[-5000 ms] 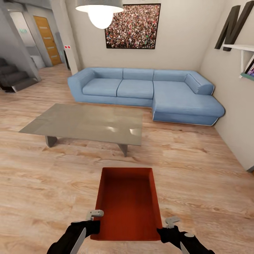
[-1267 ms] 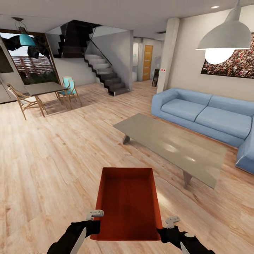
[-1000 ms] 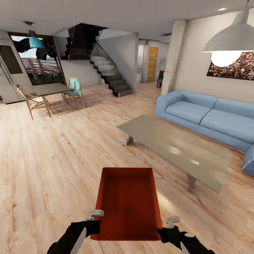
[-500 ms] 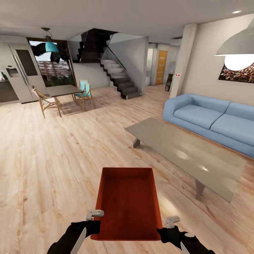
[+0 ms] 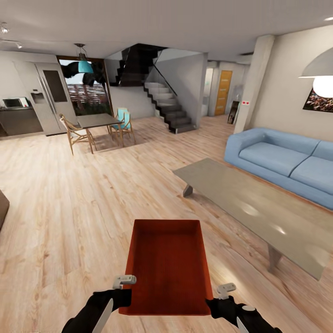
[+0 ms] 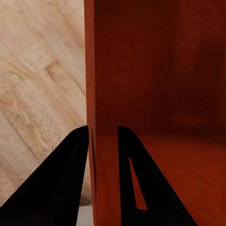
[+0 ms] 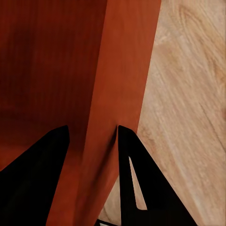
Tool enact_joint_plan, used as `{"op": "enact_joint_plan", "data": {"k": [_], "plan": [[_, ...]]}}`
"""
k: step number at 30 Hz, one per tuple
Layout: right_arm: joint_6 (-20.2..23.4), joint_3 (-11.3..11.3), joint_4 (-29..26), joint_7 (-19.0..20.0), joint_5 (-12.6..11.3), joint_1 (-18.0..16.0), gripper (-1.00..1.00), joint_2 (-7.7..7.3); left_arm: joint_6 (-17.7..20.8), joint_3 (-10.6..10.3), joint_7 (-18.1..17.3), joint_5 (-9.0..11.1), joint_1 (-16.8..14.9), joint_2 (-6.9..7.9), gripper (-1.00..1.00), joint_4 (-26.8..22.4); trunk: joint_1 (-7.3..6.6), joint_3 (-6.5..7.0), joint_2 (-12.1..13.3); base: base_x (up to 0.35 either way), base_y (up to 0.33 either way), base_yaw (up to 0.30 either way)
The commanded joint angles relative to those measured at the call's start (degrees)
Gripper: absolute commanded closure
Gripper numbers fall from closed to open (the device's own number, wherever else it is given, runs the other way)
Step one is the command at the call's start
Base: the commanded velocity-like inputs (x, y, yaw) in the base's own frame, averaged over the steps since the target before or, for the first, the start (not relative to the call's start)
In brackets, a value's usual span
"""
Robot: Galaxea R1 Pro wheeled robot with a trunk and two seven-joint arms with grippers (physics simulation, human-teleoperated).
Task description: Move the two storage containers from the living room to the garage. In the garage, place one container on the floor and stack the other container on top of it (either order is fine).
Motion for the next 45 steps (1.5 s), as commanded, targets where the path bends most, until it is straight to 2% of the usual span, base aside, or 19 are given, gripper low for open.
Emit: {"op": "enact_joint_plan", "data": {"k": [1,13,38,45], "plan": [[0.41,0.48,-0.24,0.18,-0.95,0.01,1.00,1.43,0.32,0.34,0.32,-0.44,-0.06,-0.03,1.00,-0.07,0.04,-0.04,-0.12,0.000,0.000,0.168],[0.41,0.48,-0.24,0.23,-0.95,0.01,1.00,1.43,0.31,0.42,0.41,-0.57,-0.07,0.05,1.00,-0.06,0.04,0.90,-0.12,0.058,0.000,0.166],[0.41,0.48,-0.24,0.35,-0.95,0.01,1.00,1.43,0.17,1.36,0.34,-0.47,-0.04,0.27,1.00,-0.07,0.04,0.99,-0.12,0.320,0.000,0.009],[0.41,0.48,-0.24,0.12,-0.95,0.01,1.00,1.43,0.07,1.39,0.33,-0.44,-0.04,0.30,1.00,-0.07,0.04,1.42,-0.12,0.322,0.000,0.111]]}}
